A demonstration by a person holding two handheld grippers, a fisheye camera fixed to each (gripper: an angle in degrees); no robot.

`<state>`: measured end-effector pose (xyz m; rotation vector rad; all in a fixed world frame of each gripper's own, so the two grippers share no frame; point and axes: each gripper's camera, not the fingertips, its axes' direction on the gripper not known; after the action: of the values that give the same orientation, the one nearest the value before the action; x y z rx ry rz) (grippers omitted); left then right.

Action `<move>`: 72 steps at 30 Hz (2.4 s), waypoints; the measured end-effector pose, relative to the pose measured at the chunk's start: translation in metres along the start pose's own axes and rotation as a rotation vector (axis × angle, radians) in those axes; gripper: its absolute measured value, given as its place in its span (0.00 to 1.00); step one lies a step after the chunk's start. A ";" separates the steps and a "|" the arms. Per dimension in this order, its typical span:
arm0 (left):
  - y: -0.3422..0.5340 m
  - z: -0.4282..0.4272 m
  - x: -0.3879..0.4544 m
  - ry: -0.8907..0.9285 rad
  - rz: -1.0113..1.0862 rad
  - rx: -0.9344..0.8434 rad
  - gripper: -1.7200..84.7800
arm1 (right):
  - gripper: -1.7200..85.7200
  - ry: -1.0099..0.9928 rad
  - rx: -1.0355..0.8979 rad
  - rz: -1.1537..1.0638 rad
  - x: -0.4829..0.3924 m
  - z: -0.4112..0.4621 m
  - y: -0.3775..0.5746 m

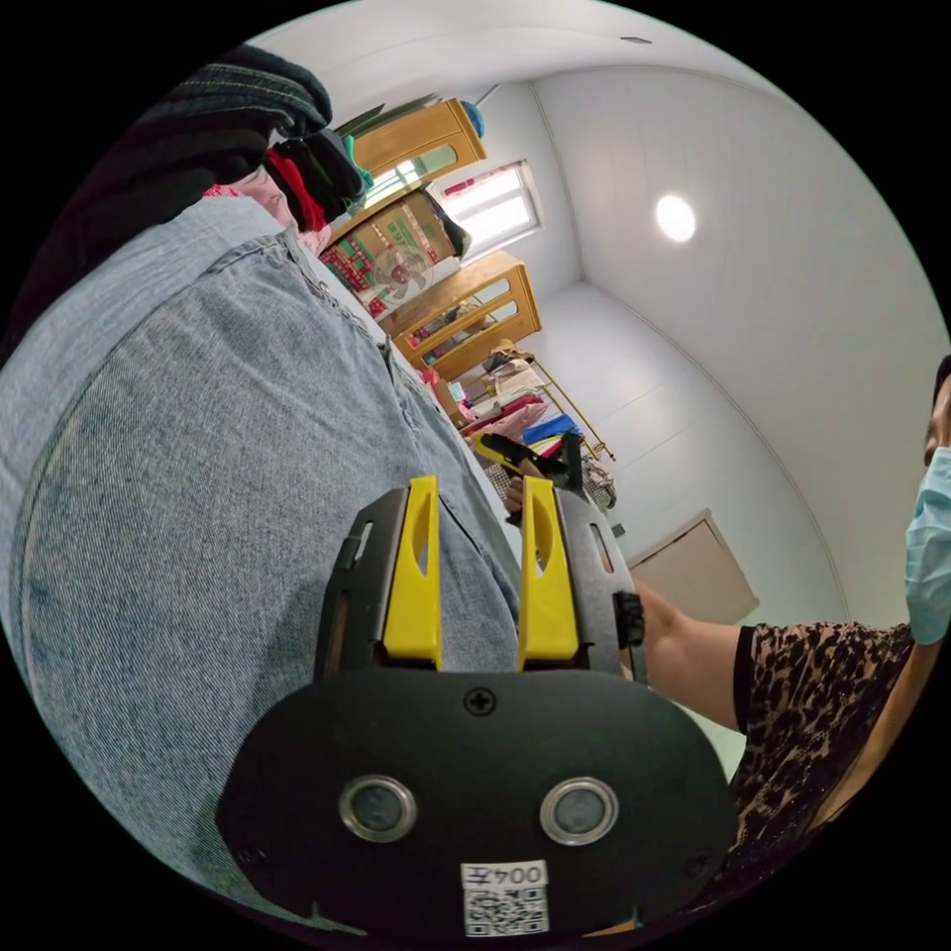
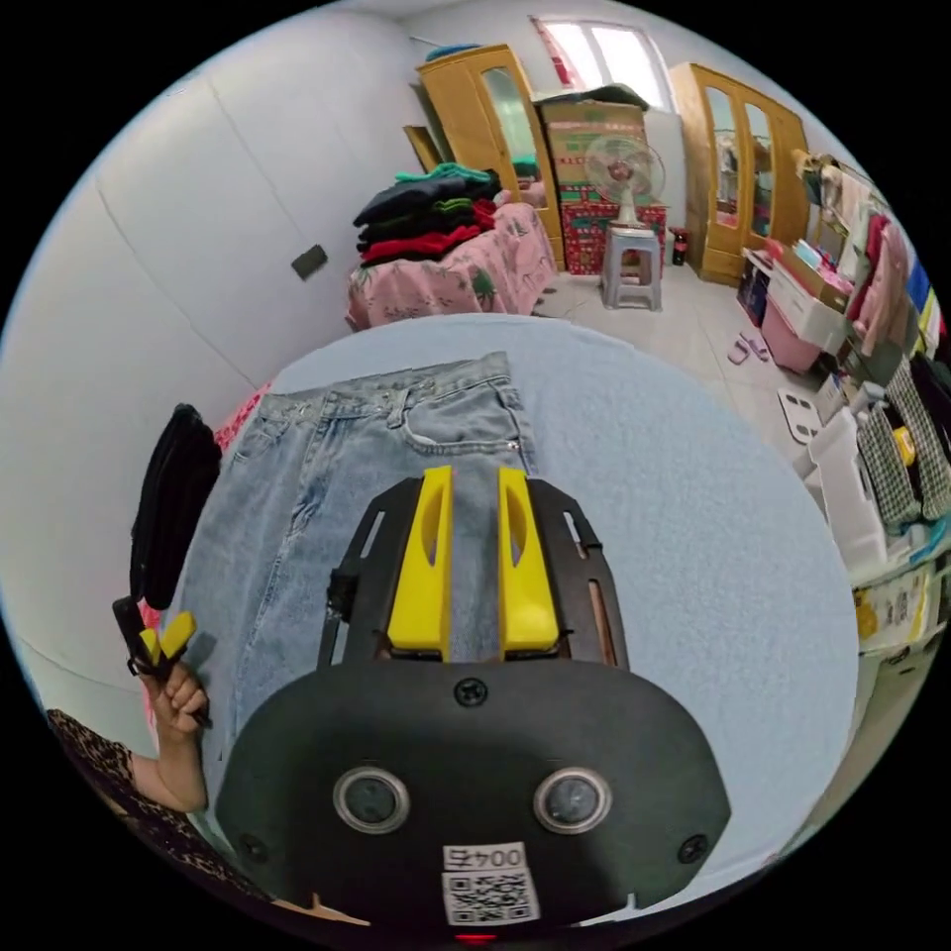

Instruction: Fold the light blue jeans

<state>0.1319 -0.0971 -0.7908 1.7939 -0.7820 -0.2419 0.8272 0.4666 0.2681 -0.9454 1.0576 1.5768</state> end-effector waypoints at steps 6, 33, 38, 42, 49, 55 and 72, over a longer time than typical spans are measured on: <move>-0.003 0.005 0.007 -0.001 -0.005 0.007 0.16 | 0.13 -0.003 -0.043 0.062 -0.022 0.008 -0.001; -0.033 0.067 0.101 -0.367 0.156 -0.036 0.30 | 0.15 0.293 -0.031 0.068 -0.129 0.028 0.110; -0.056 0.076 0.117 -0.546 0.219 -0.121 0.29 | 0.15 0.302 -0.033 0.065 -0.136 0.035 0.112; -0.108 0.116 0.119 -0.559 0.339 -0.165 0.27 | 0.15 0.301 -0.033 0.065 -0.140 0.040 0.113; -0.206 0.194 0.074 -0.714 0.254 -0.409 0.23 | 0.15 0.292 -0.031 0.070 -0.143 0.046 0.115; -0.253 0.214 0.128 -0.694 0.404 -0.249 0.20 | 0.14 0.276 -0.026 0.082 -0.142 0.051 0.117; -0.331 0.336 0.099 -0.621 0.248 -0.358 0.11 | 0.12 0.257 -0.016 0.114 -0.132 0.066 0.120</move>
<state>0.1607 -0.3599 -1.1944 1.2672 -1.2939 -0.7453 0.7345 0.4721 0.4343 -1.1378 1.2978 1.5869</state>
